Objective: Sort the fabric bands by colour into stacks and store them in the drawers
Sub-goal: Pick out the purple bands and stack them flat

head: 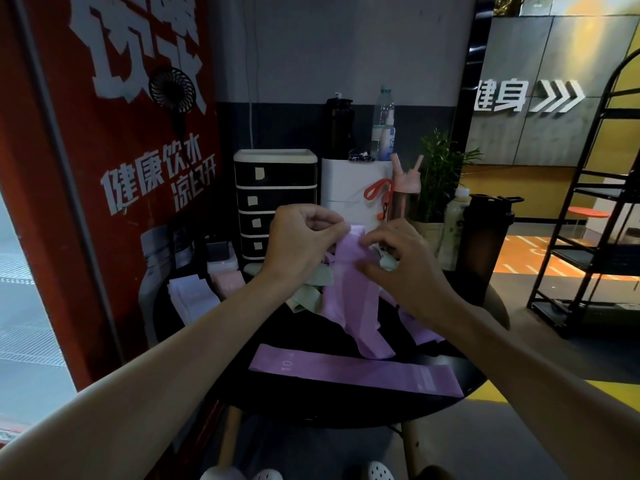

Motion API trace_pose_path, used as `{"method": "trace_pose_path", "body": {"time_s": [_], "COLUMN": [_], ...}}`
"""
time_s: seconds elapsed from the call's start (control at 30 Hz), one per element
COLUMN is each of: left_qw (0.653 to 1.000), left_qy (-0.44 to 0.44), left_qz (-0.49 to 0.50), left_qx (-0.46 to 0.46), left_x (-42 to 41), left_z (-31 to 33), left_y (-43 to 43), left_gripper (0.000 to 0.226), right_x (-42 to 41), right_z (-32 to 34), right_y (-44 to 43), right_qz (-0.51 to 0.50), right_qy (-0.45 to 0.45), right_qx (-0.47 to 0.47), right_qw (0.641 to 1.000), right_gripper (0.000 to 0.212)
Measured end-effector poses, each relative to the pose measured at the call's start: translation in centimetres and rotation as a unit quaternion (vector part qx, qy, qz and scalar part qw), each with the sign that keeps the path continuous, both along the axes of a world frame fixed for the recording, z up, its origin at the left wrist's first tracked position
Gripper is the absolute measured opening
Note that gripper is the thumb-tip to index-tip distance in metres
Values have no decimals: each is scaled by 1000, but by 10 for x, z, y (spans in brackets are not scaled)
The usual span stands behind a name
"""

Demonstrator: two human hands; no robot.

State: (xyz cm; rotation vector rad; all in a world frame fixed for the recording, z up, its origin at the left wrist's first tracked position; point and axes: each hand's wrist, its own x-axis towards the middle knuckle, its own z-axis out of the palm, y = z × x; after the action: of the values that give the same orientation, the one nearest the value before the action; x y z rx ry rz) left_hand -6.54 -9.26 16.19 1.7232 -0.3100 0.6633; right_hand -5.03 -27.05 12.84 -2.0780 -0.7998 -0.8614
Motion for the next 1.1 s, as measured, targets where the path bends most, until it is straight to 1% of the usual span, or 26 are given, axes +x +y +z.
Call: {"method": "trace_pose_path", "body": {"time_s": [0.1,0.17,0.23,0.3,0.33,0.4,0.43,0.53,0.6,0.8,1.0,1.1], "left_qw": [1000,999,998,992,989,984,983,985,985,983,984,989], "left_qy": [15,33,38,30,22,5,-3,-22,-29,-28,-52,-52], "left_qz": [-12,-14,-8,-25,-36,-44,-45,-50,-54,-60,-34,-20], "left_qx": [-17,-9,54,116,140,174,179,165,161,171,165,134], "left_x": [-2,-1,1,-1,-1,-3,-3,-4,-5,-5,-2,0], "left_z": [2,2,0,-2,-4,-9,-11,-14,-13,-13,-11,-10], "left_y": [2,6,11,13,14,15,15,14,12,10,7,7], "left_gripper": [4,9,14,14,18,25,25,10,7,17,27,28], "right_x": [1,3,5,6,6,6,7,10,11,8,1,-5], "right_z": [3,5,7,10,11,12,12,11,11,15,19,21], "right_y": [2,3,2,2,2,2,2,0,-1,-1,4,5], "right_qz": [-7,-7,-1,5,8,10,9,11,12,16,-9,20], "right_qy": [-31,-33,-46,-52,-53,-49,-45,-33,-26,-3,16,66], "right_qx": [-11,-21,-24,-13,-11,-20,-27,-34,-37,-36,-10,21], "right_qw": [999,999,999,999,999,999,999,999,999,999,1000,997], "right_gripper": [7,3,6,9,11,13,13,12,12,19,13,27]}}
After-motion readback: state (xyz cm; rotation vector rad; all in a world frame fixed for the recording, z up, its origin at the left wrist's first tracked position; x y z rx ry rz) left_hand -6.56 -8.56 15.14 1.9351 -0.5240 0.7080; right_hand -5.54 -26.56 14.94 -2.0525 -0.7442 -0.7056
